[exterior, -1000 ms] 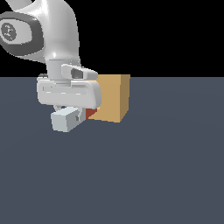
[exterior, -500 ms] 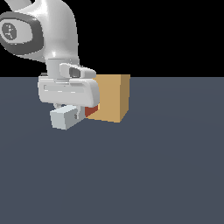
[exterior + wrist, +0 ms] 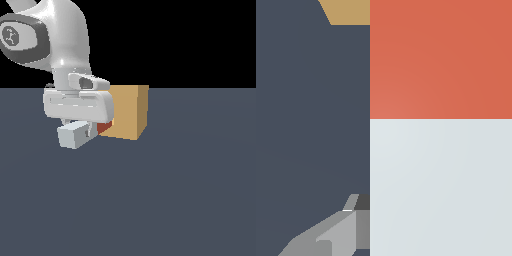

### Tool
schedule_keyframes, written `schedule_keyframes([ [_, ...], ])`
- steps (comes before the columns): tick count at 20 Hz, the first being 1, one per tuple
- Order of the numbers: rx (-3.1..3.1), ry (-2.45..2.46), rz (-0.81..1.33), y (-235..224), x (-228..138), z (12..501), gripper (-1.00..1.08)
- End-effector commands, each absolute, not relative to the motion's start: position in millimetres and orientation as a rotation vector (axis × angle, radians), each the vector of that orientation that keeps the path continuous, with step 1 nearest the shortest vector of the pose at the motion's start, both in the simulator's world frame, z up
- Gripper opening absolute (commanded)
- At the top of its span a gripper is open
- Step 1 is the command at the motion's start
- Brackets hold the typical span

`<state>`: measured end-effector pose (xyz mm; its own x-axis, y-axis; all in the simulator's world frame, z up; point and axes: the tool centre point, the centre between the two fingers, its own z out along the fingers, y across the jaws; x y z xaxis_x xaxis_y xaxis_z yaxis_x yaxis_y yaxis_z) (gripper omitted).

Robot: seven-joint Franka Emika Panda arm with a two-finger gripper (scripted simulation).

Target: Insert the peg into the horizontal hole in a box.

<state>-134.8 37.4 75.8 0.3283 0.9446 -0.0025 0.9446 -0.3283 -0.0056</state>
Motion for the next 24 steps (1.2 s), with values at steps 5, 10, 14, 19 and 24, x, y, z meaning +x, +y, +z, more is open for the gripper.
schedule_keyframes([
  [5, -2.557, -1.822, 0.0, 38.1, -132.7, 78.0, -1.0],
  [10, -2.557, -1.822, 0.0, 46.2, -130.0, 77.9, -1.0],
  [14, -2.558, -1.822, -0.002, 64.7, -124.2, 78.5, -1.0],
  [19, -2.558, -1.823, -0.004, 101.3, -112.0, 79.1, -1.0],
  [24, -2.558, -1.823, -0.005, 130.8, -101.0, 79.6, -1.0],
])
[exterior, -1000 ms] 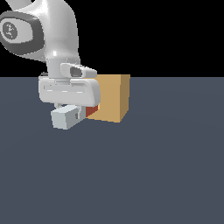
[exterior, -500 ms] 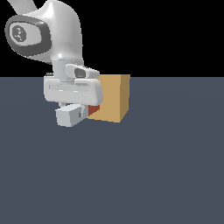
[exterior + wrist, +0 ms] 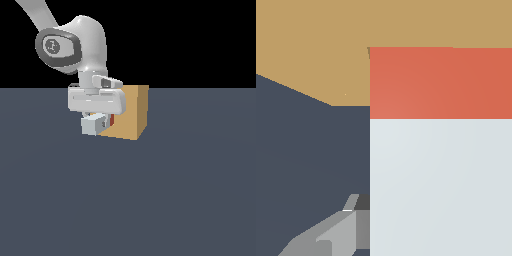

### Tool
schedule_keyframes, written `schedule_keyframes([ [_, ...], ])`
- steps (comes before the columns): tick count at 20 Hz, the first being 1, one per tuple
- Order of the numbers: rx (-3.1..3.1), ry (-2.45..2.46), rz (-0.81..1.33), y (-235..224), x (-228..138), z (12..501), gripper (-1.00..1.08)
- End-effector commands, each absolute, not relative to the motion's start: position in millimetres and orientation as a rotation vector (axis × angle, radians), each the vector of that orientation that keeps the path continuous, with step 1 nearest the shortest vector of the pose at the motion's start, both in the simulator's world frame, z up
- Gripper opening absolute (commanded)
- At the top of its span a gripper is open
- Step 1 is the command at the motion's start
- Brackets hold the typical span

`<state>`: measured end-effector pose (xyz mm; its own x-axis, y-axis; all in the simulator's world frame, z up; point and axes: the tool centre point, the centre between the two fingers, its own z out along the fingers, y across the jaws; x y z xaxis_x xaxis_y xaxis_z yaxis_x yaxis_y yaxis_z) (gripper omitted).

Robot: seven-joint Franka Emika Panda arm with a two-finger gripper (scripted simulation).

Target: Insert the peg into the horizontal hole in a box.

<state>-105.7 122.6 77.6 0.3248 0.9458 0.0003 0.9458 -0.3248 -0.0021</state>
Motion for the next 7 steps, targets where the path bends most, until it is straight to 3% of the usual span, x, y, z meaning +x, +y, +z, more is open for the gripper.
schedule_keyframes([
  [1, -2.559, -1.823, -0.006, 134.7, -99.6, 80.0, -1.0],
  [7, -2.559, -1.824, -0.007, 142.7, -95.2, 80.2, -1.0],
])
